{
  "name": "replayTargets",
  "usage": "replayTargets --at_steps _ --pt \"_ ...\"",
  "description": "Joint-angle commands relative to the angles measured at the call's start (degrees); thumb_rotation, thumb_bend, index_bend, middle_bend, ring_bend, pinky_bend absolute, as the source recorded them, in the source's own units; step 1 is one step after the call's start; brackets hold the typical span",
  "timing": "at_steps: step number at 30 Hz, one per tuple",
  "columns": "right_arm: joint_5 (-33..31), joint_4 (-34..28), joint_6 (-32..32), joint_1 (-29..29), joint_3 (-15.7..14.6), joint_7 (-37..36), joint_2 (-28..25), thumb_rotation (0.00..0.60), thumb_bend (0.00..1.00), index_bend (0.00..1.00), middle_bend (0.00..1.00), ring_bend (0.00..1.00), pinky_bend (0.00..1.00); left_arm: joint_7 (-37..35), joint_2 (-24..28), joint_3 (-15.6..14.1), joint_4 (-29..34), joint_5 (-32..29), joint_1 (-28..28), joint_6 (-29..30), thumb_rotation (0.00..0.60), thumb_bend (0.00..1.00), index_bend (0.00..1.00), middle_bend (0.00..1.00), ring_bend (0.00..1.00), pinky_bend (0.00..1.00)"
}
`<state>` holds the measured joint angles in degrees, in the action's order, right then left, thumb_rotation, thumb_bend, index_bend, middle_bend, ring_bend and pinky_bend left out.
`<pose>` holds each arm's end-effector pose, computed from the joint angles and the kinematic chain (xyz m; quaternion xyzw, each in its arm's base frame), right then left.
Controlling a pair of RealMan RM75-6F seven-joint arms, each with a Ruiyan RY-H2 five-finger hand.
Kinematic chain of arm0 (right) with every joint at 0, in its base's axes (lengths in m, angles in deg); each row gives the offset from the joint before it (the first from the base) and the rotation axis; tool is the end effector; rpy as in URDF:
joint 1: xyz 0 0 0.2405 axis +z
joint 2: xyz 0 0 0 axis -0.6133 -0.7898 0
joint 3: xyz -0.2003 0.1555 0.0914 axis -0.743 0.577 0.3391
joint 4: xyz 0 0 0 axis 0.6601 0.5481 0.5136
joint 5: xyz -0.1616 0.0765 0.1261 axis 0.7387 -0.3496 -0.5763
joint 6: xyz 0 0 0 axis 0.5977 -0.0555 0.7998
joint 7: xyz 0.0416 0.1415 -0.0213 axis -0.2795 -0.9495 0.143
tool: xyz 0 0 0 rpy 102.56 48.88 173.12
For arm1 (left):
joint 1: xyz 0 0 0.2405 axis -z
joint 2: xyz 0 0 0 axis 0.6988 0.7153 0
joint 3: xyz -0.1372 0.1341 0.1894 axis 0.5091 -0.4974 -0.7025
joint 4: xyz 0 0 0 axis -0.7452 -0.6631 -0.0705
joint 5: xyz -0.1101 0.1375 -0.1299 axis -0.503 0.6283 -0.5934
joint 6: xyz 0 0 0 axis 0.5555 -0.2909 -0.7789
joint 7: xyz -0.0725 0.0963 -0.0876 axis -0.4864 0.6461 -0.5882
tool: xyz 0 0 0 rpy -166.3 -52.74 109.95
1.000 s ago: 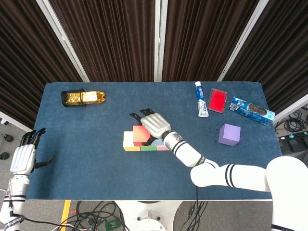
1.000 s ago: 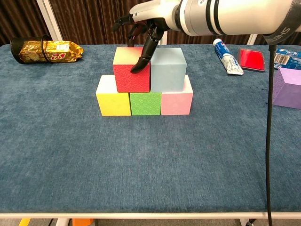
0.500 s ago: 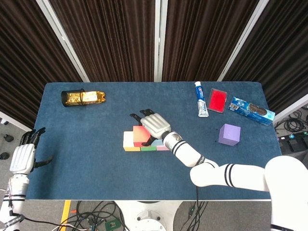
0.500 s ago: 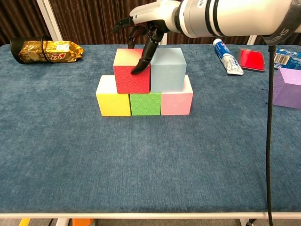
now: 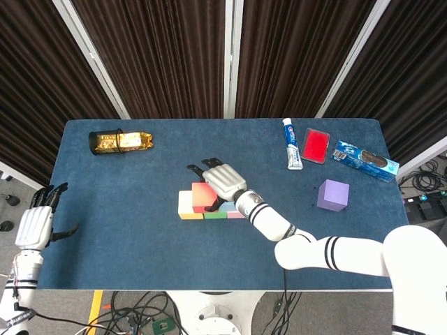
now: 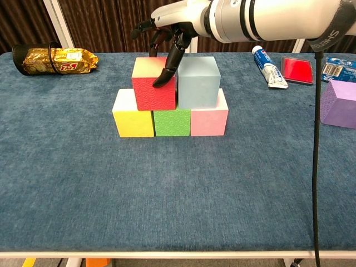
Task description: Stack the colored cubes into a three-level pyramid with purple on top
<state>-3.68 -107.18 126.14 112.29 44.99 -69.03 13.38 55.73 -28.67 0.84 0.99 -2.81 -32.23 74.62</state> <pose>0.0130 -0.4068 -0.0321 0.7971 -0.4123 0.3484 0.2707 -0.3412 0.2456 0.1108 -0.5517 -0.4602 -0.4187 0.5554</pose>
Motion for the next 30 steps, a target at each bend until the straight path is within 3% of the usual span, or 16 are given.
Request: replayTargets --at_steps 1,11,22,30 --pt "-0.1 0.1 -0.1 0.1 -0.1 -0.1 -0.1 0.600 0.13 0.00 0.47 0.03 0.00 0.0 0.0 0.1 0.0 0.0 0.1 0.0 0.600 0.22 0.08 0.14 0.03 0.04" --pt "-0.1 0.2 -1.0 0.0 -0.7 -0.7 -0.4 0.600 0.13 0.00 0.45 0.03 0.00 0.1 -0.2 0.0 -0.1 0.1 0.2 -0.3 0.600 0.22 0.08 0.14 0.03 0.04" --pt "1.9 -0.1 -3.2 -0.3 -0.3 -3.4 -1.3 0.600 0.06 0.00 0.08 0.00 0.00 0.0 -0.2 0.1 -0.1 -0.2 0.2 -0.4 0.600 0.22 0.08 0.14 0.03 0.04" --pt "3.8 -1.9 -2.9 -1.3 0.2 -5.1 -3.4 0.600 0.04 0.00 0.02 0.00 0.00 0.0 0.1 0.1 0.2 -0.1 0.1 -0.4 0.600 0.22 0.08 0.14 0.03 0.04"
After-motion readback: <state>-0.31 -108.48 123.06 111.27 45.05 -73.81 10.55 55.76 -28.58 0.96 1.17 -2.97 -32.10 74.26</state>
